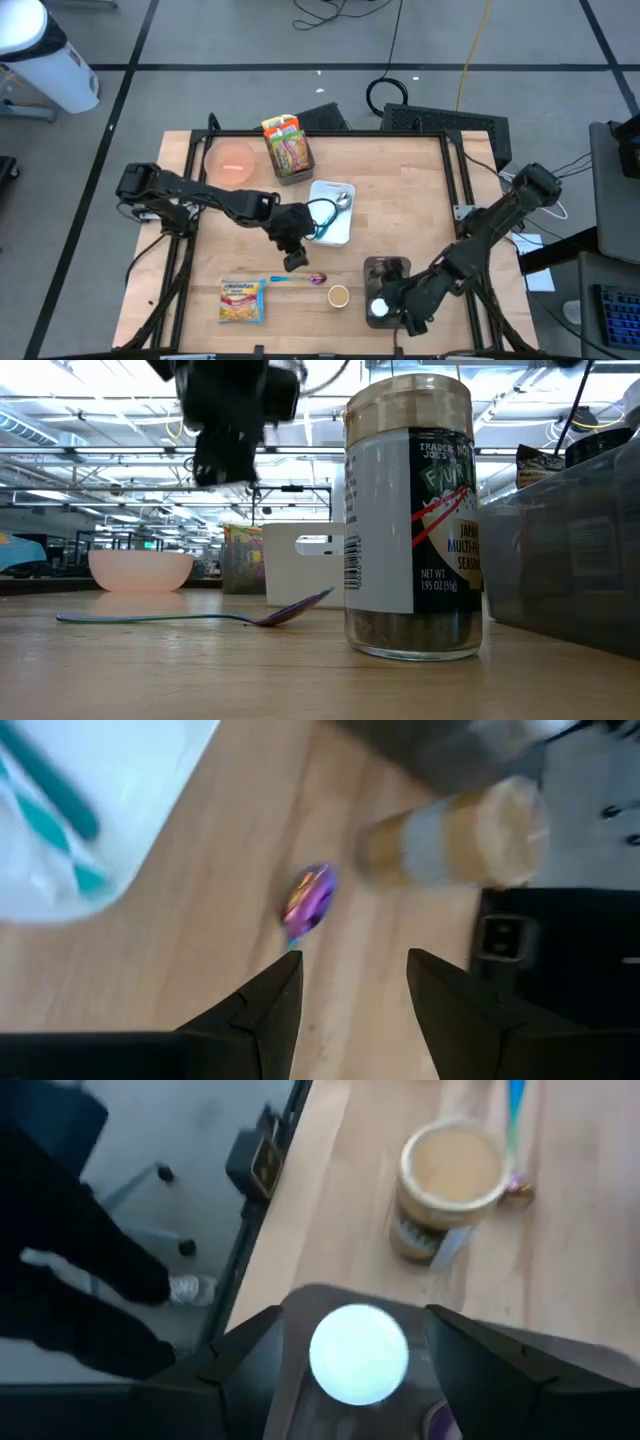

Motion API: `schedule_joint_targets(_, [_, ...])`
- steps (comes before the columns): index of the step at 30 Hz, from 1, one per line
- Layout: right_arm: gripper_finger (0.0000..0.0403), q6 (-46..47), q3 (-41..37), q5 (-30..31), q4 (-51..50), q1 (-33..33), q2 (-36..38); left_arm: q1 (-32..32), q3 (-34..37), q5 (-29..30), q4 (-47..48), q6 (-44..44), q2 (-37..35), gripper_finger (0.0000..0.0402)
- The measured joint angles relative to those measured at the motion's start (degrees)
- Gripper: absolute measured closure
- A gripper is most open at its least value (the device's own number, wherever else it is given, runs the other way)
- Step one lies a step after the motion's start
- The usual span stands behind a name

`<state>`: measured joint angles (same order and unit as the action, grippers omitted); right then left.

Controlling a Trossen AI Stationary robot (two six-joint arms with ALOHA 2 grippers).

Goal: Pick & Place Food Item
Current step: Put the purple spoon into the white bin

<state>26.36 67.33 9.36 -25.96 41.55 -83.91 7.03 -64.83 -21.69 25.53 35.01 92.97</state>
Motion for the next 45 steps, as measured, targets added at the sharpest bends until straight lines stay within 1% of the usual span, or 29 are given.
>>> schedule_joint_targets(5, [0.0176, 1.7, 0.0, 3.1, 0.7, -1.2, 6.1, 0.0, -4.1, 1.3, -0.1, -0.6, -5.3, 0.0215])
schedule_joint_targets(7, [0.0177, 1.7, 0.0, 5.2, 1.8, -1.9, 8.4, 0.7, -5.3, 3.4, -0.4, -0.5, -8.6, 0.0215])
schedule_joint_targets(11, [0.0177, 1.6, 0.0, 12.6, 3.7, -3.0, 12.2, 3.3, -5.7, 7.8, 0.1, 0.0, -14.4, 0.0215])
schedule_joint_targets(14, [0.0177, 1.5, 0.0, 17.8, 5.9, -3.6, 13.6, 7.0, -5.7, 11.1, 2.1, 3.1, -17.6, 0.0215])
schedule_joint_targets(16, [0.0176, 0.5, 0.0, 19.5, 7.3, -4.1, 14.0, 10.2, -5.7, 13.7, 2.8, 4.5, -19.0, 0.0215])
schedule_joint_targets(18, [0.0175, -0.8, 0.0, 20.3, 8.6, -4.6, 14.1, 14.1, -5.4, 18.0, 3.4, 5.2, -20.0, 0.0215])
schedule_joint_targets(20, [0.0175, -1.4, 0.0, 20.8, 9.7, -5.1, 14.1, 18.3, -5.0, 24.3, 3.2, 6.2, -20.3, 0.0215])
schedule_joint_targets(22, [0.0175, -1.8, 0.0, 20.8, 11.8, -5.7, 14.0, 22.3, -4.3, 30.9, 3.1, 7.3, -20.3, 0.0215])
schedule_joint_targets(24, [0.0175, -2.2, 0.0, 20.8, 14.5, -6.4, 14.0, 25.8, -3.3, 35.7, 3.0, 9.8, -20.3, 0.0215])
schedule_joint_targets(27, [0.0175, -5.5, 0.0, 20.7, 19.6, -7.3, 14.0, 28.6, -1.1, 39.5, 1.6, 16.0, -19.1, 0.0215])
schedule_joint_targets(31, [0.0175, -11.4, 0.0, 20.7, 25.9, -8.5, 14.1, 30.7, 1.4, 40.8, 1.7, 21.8, -17.0, 0.0215])
schedule_joint_targets(35, [0.0177, -14.0, 0.0, 20.6, 27.1, -10.4, 14.0, 32.0, 2.1, 41.6, 0.1, 27.1, -13.7, 0.0215])
schedule_joint_targets(38, [0.0176, -14.9, 0.0, 20.6, 26.9, -11.9, 14.0, 31.9, 2.2, 44.6, -3.8, 26.5, -10.0, 0.0215])
schedule_joint_targets(40, [0.0177, -15.1, -0.1, 20.4, 26.6, -12.7, 14.0, 31.4, 2.1, 45.4, -7.0, 24.9, -7.6, 0.0215])
schedule_joint_targets(43, [0.0176, -15.1, -1.0, 20.4, 26.8, -14.0, 14.1, 29.9, 2.1, 41.9, -9.8, 20.1, -3.5, 0.0215])
schedule_joint_targets(45, [0.0177, -15.1, -2.1, 20.4, 27.1, -14.7, 14.0, 28.6, 2.1, 39.2, -9.7, 18.1, -1.4, 0.0215])
